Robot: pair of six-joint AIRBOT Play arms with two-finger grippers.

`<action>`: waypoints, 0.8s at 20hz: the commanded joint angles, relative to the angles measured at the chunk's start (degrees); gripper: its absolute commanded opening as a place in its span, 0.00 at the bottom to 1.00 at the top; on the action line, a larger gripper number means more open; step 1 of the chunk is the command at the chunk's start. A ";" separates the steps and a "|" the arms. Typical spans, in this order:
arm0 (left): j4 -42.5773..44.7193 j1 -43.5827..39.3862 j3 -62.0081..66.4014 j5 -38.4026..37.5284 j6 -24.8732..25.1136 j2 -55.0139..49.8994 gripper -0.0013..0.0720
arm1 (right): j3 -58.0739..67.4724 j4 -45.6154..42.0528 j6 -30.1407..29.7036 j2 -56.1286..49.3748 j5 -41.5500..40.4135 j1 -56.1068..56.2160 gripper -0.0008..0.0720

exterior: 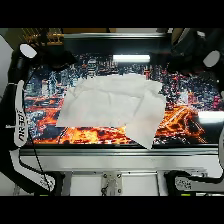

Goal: Fold the clothes and pants, and hang the long-sleeved shirts on hangers.

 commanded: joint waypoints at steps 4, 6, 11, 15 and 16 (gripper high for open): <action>12.98 2.03 -20.50 -3.72 -2.32 16.13 0.85 | -19.08 4.28 -5.51 12.74 11.96 -14.05 0.71; 12.90 0.79 -33.59 -2.69 -2.60 22.01 0.85 | -31.08 7.78 -5.35 14.71 11.72 -18.97 0.71; 12.87 -4.15 -53.75 1.70 -2.69 29.57 0.85 | -48.52 16.72 -5.90 12.22 1.14 -23.26 0.71; 12.85 -6.38 -57.90 2.27 -3.80 30.67 0.85 | -50.51 23.65 -8.02 7.30 -5.29 -19.76 0.71; 12.85 -6.58 -58.34 2.27 -4.15 30.64 0.85 | -50.51 26.36 -9.99 6.16 -6.36 -18.34 0.71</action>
